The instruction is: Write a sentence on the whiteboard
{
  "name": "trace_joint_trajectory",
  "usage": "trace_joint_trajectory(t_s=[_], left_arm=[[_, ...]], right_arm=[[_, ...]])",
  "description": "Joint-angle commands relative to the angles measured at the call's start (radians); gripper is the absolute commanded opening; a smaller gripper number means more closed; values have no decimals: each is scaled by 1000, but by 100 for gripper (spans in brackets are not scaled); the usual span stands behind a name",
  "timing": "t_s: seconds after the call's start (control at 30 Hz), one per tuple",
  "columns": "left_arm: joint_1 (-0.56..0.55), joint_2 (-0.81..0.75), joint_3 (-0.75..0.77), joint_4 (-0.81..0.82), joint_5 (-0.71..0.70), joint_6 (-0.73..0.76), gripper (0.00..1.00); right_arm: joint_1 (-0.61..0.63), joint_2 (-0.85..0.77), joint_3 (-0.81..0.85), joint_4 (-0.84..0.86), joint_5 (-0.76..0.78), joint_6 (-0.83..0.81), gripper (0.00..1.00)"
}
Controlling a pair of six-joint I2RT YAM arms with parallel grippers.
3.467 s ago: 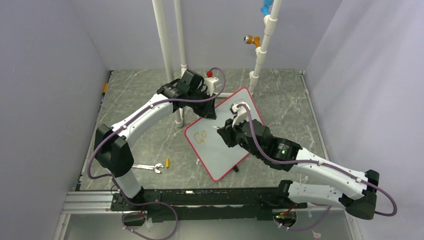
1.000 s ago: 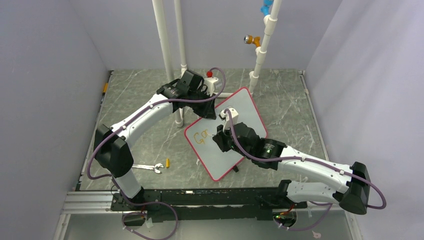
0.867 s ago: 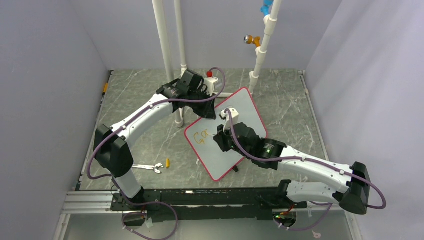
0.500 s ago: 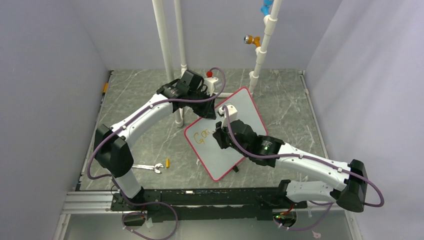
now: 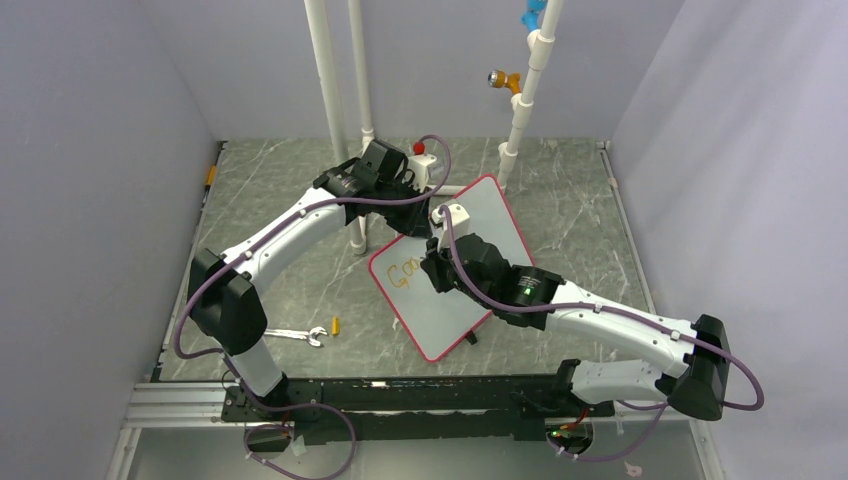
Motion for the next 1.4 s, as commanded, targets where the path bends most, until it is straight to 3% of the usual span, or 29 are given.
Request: trace_joint_trajectory(t_s=[0.0, 0.57, 1.37], left_arm=[[-16, -16, -14, -45, -108, 76, 0], [-14, -22, -19, -44, -106, 77, 0], [-14, -24, -20, -45, -96, 77, 0]], right_arm=[[-2, -7, 31, 6, 4, 6, 0], [-7, -71, 19, -44, 52, 5, 0], [-37, -3, 21, 7, 15, -21, 0]])
